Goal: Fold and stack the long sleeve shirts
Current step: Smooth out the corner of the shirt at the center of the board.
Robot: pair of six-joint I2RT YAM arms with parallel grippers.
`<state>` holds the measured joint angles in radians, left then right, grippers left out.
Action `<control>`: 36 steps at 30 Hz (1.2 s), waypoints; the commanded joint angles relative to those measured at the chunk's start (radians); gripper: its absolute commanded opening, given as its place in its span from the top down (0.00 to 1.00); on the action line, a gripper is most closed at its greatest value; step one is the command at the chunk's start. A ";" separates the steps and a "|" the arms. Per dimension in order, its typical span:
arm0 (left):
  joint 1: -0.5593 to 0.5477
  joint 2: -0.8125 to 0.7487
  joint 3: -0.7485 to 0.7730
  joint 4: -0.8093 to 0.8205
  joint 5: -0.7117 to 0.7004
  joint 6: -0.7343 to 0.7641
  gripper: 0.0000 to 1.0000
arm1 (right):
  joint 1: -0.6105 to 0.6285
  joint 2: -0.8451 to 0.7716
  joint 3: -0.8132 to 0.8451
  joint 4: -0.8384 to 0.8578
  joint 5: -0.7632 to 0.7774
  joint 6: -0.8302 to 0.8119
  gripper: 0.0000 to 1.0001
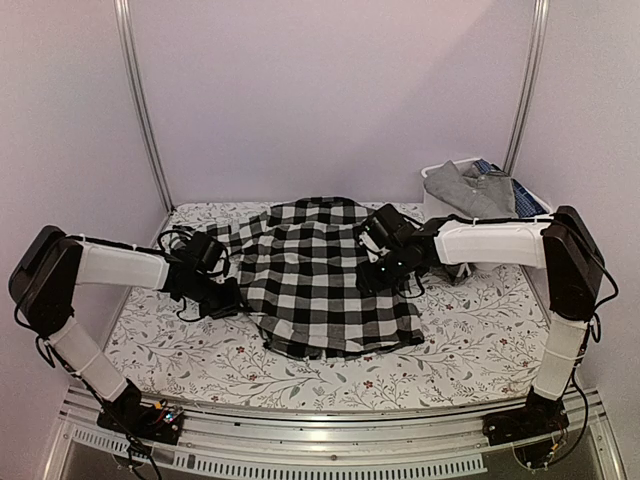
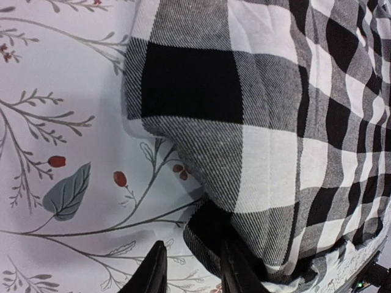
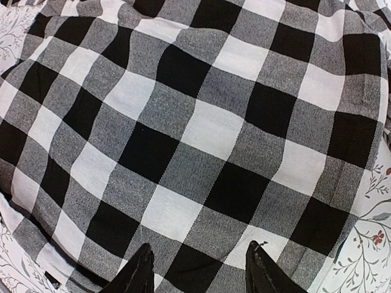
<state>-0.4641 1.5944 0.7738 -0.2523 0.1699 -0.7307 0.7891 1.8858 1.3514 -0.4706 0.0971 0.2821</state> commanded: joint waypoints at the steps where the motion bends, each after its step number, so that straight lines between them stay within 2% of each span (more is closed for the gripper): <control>1: 0.020 0.005 -0.011 0.034 -0.009 -0.025 0.72 | -0.003 -0.051 -0.032 0.003 0.022 0.033 0.50; 11: 0.020 0.062 -0.001 0.091 0.039 -0.059 0.78 | -0.002 -0.052 -0.041 0.002 0.033 0.034 0.50; 13: 0.021 0.064 0.006 0.088 0.040 -0.062 0.85 | -0.002 -0.052 -0.040 0.006 0.033 0.035 0.50; 15: 0.018 0.061 0.012 0.077 0.043 -0.062 0.99 | -0.003 -0.048 -0.040 0.007 0.031 0.034 0.50; 16: 0.016 0.054 0.014 0.065 0.044 -0.060 1.00 | -0.003 -0.047 -0.039 0.009 0.031 0.034 0.50; 21: 0.001 -0.068 -0.009 -0.067 0.018 -0.052 1.00 | -0.002 -0.040 -0.044 0.017 0.035 0.033 0.50; 27: -0.030 -0.258 -0.013 -0.303 -0.026 -0.054 1.00 | -0.002 -0.019 -0.049 0.035 0.027 0.033 0.50; 36: -0.032 -0.353 -0.005 -0.504 -0.034 -0.073 1.00 | -0.003 0.000 -0.054 0.061 0.002 0.036 0.50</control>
<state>-0.4854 1.2682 0.7647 -0.6254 0.1455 -0.7952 0.7891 1.8698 1.3140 -0.4343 0.1131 0.3069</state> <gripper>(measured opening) 0.005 0.506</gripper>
